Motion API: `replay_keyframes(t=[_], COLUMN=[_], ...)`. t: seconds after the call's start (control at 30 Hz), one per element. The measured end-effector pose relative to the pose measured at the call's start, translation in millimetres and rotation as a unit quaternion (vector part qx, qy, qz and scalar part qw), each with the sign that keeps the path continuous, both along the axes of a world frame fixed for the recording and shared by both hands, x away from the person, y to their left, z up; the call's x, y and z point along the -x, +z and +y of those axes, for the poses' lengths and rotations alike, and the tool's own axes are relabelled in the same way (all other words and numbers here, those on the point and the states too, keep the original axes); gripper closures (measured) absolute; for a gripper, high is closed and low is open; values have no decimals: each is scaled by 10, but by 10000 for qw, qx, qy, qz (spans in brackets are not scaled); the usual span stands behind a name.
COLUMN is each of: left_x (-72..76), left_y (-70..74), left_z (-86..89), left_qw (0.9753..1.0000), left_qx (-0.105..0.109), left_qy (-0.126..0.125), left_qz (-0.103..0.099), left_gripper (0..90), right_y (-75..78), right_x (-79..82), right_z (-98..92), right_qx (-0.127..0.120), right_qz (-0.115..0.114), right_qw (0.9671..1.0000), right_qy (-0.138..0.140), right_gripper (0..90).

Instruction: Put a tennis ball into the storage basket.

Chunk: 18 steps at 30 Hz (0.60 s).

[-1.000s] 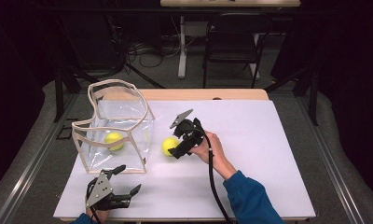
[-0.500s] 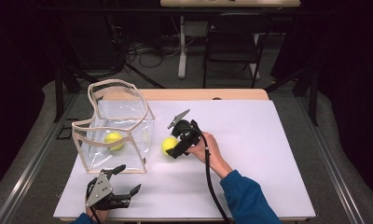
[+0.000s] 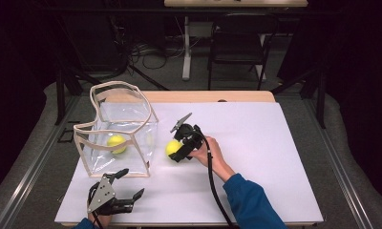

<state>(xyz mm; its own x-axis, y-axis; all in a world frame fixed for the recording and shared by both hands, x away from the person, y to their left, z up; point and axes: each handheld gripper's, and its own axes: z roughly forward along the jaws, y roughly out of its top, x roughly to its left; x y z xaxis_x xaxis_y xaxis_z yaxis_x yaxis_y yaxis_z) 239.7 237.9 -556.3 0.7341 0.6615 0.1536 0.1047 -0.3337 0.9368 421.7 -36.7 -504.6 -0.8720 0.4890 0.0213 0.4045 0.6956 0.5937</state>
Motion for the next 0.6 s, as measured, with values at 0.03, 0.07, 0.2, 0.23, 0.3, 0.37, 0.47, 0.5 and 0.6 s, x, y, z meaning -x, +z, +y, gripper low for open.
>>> replay_keyframes(t=[0.03,0.07,0.2,0.23,0.3,0.37,0.47,0.5,0.6], left_x=[-2,-3,-4,-4,-4,-1,0,-1,-4], left_y=[-1,-1,-1,-1,-1,0,0,0,-1], left_z=[2,1,-3,-3,-3,-3,-2,0,-2], left_qw=[10000,10000,10000,10000,10000,10000,10000,10000,10000], left_qx=[9,2,-14,-14,-16,-23,-18,-15,-22], left_qy=[3,4,8,8,9,4,8,7,6], left_qz=[8,8,11,11,14,9,13,3,10], left_gripper=[161,160,160,160,160,161,160,161,160], right_y=[-7,-11,-35,-35,-50,-79,-99,-124,-141], right_x=[-1,-1,-2,-2,-4,-10,-21,-36,-42], right_z=[5,11,40,40,59,82,91,101,112], right_qx=[10,38,35,35,48,45,42,24,37], right_qz=[4,31,45,45,45,68,77,124,158], right_qw=[10000,10000,10000,10000,10000,10000,10000,9999,9999], right_qy=[-11,-24,13,13,40,15,18,31,11], right_gripper=[0,0,0,0,0,0,0,0,0])
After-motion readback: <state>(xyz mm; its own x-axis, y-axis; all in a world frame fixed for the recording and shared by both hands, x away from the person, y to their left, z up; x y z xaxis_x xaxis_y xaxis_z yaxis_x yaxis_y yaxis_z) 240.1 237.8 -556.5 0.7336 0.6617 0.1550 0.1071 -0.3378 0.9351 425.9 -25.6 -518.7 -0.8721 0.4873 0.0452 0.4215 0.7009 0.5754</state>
